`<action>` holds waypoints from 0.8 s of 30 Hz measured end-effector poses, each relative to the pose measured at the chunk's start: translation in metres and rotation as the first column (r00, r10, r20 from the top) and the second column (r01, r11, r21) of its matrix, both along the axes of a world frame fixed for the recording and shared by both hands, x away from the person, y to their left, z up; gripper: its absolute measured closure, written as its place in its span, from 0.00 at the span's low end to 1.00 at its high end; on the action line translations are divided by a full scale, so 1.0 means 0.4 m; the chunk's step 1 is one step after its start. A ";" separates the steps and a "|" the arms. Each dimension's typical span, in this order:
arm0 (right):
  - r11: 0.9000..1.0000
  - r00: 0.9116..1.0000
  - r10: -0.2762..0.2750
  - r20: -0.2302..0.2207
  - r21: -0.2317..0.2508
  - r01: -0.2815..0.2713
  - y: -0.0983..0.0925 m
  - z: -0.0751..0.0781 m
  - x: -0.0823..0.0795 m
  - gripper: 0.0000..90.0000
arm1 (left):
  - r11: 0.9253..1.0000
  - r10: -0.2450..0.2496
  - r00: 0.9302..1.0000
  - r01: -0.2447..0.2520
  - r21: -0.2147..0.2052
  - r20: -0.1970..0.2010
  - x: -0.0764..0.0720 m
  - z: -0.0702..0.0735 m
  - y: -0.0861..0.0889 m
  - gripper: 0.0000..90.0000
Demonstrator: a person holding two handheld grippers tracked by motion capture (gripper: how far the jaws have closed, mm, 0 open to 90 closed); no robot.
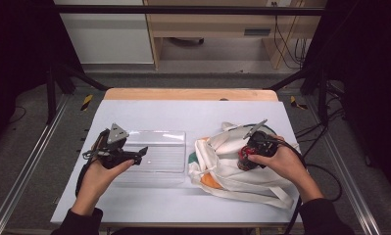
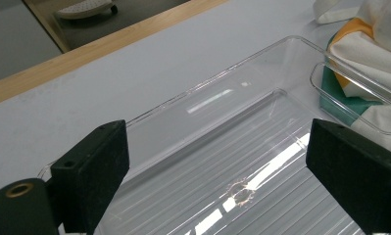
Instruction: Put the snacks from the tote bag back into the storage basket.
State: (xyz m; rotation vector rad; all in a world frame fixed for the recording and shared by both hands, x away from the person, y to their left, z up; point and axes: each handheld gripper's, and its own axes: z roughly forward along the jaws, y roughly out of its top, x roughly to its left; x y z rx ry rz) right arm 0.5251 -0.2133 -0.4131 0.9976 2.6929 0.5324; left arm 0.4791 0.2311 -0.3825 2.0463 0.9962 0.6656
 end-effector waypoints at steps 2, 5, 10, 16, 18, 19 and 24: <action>1.000 1.000 -0.002 -0.002 0.000 0.002 0.001 -0.001 0.002 0.19 | 1.000 0.000 1.000 0.000 -0.001 0.002 0.000 0.001 0.002 0.10; 1.000 1.000 0.002 -0.003 -0.002 -0.002 0.005 -0.001 0.002 0.21 | 1.000 0.005 1.000 -0.005 -0.002 0.002 0.001 0.002 0.005 0.10; 1.000 1.000 0.018 -0.003 -0.005 -0.018 0.008 0.002 0.002 0.24 | 1.000 0.008 1.000 -0.008 -0.009 0.004 0.001 0.002 0.008 0.10; 1.000 1.000 0.022 -0.003 -0.009 -0.022 0.015 0.005 -0.001 0.28 | 1.000 0.005 1.000 -0.005 -0.014 0.010 0.001 0.005 0.012 0.10; 1.000 1.000 0.027 -0.004 -0.014 -0.027 0.015 0.006 0.000 0.28 | 1.000 0.003 1.000 -0.003 -0.014 0.012 0.001 0.007 0.014 0.10; 1.000 1.000 0.026 -0.003 -0.013 -0.026 0.015 0.006 -0.001 0.28 | 1.000 0.006 1.000 -0.005 -0.016 0.012 0.001 0.007 0.015 0.10; 0.999 1.000 0.029 -0.002 -0.016 -0.029 0.014 0.007 -0.001 0.28 | 1.000 0.016 1.000 -0.016 -0.015 0.008 0.002 0.007 0.022 0.10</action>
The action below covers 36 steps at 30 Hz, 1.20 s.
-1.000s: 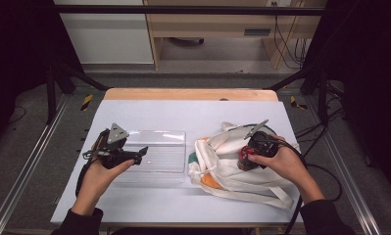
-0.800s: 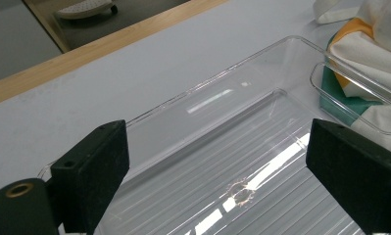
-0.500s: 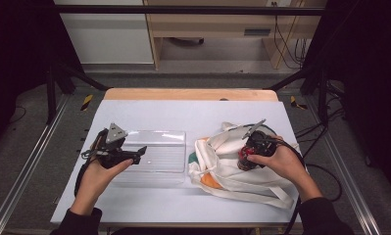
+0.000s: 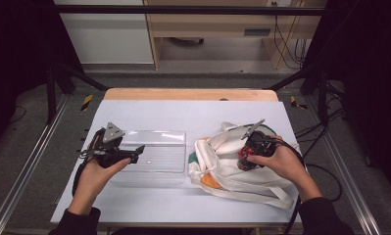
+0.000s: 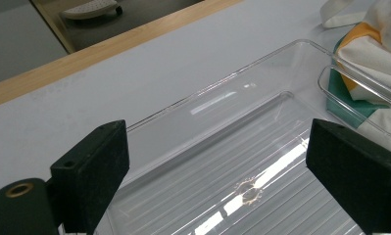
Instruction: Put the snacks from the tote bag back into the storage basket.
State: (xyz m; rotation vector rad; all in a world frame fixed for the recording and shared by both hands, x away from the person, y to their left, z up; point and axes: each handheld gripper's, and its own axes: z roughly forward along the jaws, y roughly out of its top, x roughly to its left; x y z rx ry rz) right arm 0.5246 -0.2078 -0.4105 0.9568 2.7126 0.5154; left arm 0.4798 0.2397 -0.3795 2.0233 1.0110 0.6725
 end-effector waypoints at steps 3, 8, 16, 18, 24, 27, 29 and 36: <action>1.000 1.000 -0.012 -0.002 0.000 0.012 0.002 0.001 -0.001 0.29 | 1.000 0.001 1.000 -0.001 -0.001 -0.001 0.000 0.001 0.002 0.10; 1.000 1.000 -0.021 0.004 -0.005 0.021 0.002 0.005 -0.003 0.29 | 1.000 0.001 1.000 -0.001 0.005 0.000 0.000 0.003 0.005 0.10; 0.999 0.998 -0.041 0.037 0.010 0.041 0.010 0.038 -0.027 0.29 | 1.000 0.006 1.000 -0.006 0.004 -0.006 0.002 0.000 0.011 0.10; 0.999 0.998 -0.044 0.053 0.010 0.044 0.013 0.054 -0.036 0.29 | 1.000 0.008 1.000 -0.008 0.003 -0.005 0.003 -0.001 0.014 0.10; 0.999 0.994 -0.036 0.100 0.018 0.034 0.020 0.110 -0.061 0.29 | 1.000 0.016 1.000 -0.016 -0.007 -0.003 0.002 0.002 0.021 0.10; 1.000 0.993 -0.026 0.115 0.015 0.025 0.028 0.141 -0.072 0.29 | 1.000 0.022 1.000 -0.022 -0.010 -0.005 0.004 0.002 0.028 0.10; 1.000 0.993 -0.019 0.118 0.015 0.018 0.033 0.159 -0.077 0.29 | 0.999 0.030 1.000 -0.030 -0.012 -0.006 0.004 0.002 0.034 0.10; 1.000 0.992 -0.012 0.125 0.016 0.010 0.046 0.205 -0.081 0.29 | 0.998 0.052 0.999 -0.052 -0.021 -0.008 0.006 0.002 0.054 0.09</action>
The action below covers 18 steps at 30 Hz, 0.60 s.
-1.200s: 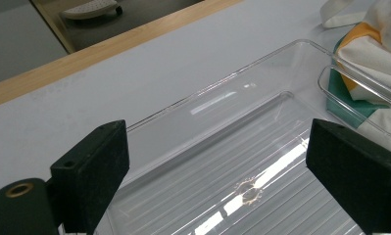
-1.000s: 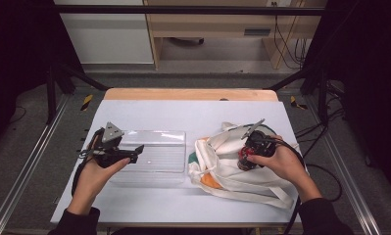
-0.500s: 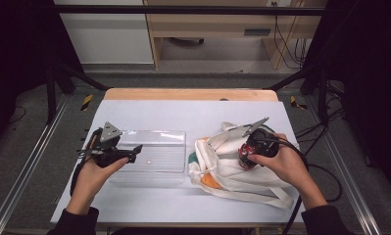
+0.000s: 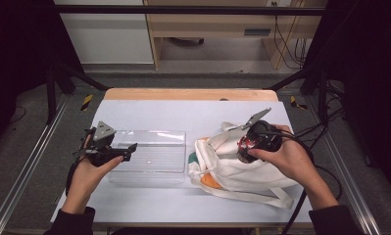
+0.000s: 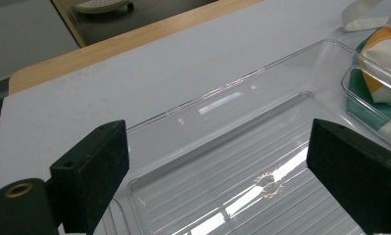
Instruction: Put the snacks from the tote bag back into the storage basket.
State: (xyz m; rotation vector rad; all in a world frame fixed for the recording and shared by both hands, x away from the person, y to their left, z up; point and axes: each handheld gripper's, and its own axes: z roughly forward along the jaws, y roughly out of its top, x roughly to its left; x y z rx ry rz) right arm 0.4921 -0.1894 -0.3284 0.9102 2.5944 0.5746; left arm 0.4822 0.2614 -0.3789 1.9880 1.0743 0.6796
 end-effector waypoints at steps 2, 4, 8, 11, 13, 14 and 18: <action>1.000 1.000 0.006 -0.004 0.002 -0.006 0.004 0.009 0.001 0.29 | 1.000 0.005 1.000 -0.005 -0.001 0.000 0.000 0.000 0.004 0.09; 1.000 1.000 0.021 -0.006 -0.001 -0.021 0.008 0.015 0.004 0.29 | 1.000 0.010 1.000 -0.010 -0.001 0.001 0.000 0.001 0.009 0.09; 0.999 0.999 0.043 -0.013 0.008 -0.043 0.015 0.023 0.012 0.29 | 1.000 0.023 1.000 -0.023 -0.009 0.005 0.001 0.005 0.021 0.09; 0.999 0.998 0.053 -0.021 0.010 -0.053 0.022 0.026 0.018 0.29 | 0.999 0.033 0.999 -0.033 -0.013 0.004 0.002 0.005 0.028 0.09; 0.998 0.998 0.068 -0.017 0.008 -0.068 0.027 0.029 0.023 0.29 | 0.999 0.039 0.999 -0.039 -0.016 0.006 0.003 0.005 0.032 0.09; 0.997 0.997 0.073 -0.015 0.010 -0.073 0.029 0.031 0.025 0.29 | 0.999 0.043 0.999 -0.043 -0.016 0.007 0.004 0.004 0.034 0.09; 0.996 0.996 0.090 -0.013 0.016 -0.090 0.042 0.047 0.026 0.29 | 0.999 0.051 0.999 -0.051 -0.008 0.002 0.006 0.000 0.042 0.09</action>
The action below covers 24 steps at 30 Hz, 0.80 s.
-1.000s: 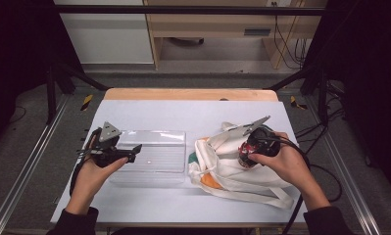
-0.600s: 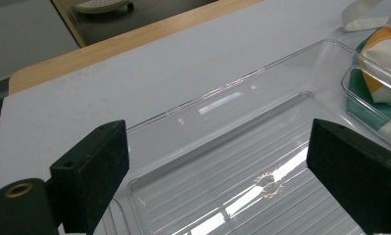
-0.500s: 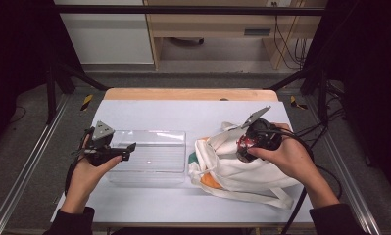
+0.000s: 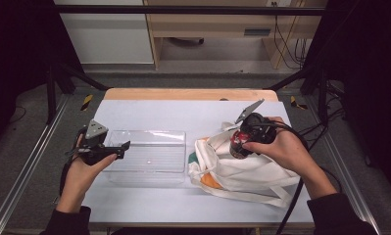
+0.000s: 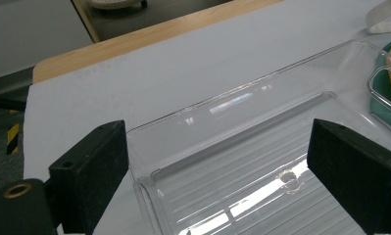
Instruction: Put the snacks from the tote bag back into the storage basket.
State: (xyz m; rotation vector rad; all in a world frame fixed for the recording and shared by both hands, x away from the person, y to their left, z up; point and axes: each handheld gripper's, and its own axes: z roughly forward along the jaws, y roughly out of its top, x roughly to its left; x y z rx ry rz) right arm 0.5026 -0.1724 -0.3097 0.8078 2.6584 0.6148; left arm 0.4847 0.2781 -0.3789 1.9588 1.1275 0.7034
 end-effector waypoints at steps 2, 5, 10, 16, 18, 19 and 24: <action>1.000 1.000 0.002 0.003 0.005 -0.002 0.005 0.007 -0.003 0.29 | 1.000 0.003 1.000 -0.003 -0.003 -0.002 0.000 0.000 0.000 0.09; 1.000 1.000 0.006 0.003 0.003 -0.006 0.013 0.018 -0.009 0.29 | 1.000 0.002 1.000 -0.002 -0.004 0.001 0.000 0.002 -0.001 0.09; 1.000 1.000 0.003 0.011 0.008 -0.003 0.019 0.031 -0.021 0.29 | 1.000 -0.002 1.000 0.002 -0.003 -0.002 -0.001 0.001 -0.004 0.09; 1.000 0.999 0.024 0.042 0.017 -0.025 0.037 0.045 -0.042 0.29 | 1.000 -0.003 1.000 0.003 -0.004 -0.003 -0.001 -0.001 0.004 0.09; 0.999 0.999 0.028 0.046 0.022 -0.029 0.045 0.048 -0.045 0.29 | 1.000 0.001 1.000 -0.001 -0.003 -0.002 -0.001 -0.002 0.007 0.09; 0.999 0.998 0.032 0.049 0.022 -0.033 0.049 0.049 -0.045 0.29 | 1.000 0.002 1.000 -0.002 -0.005 -0.005 -0.002 -0.001 0.009 0.09; 0.998 0.997 0.037 0.069 0.046 -0.040 0.076 0.058 -0.047 0.29 | 1.000 0.006 1.000 -0.006 -0.010 -0.008 0.000 -0.006 0.009 0.09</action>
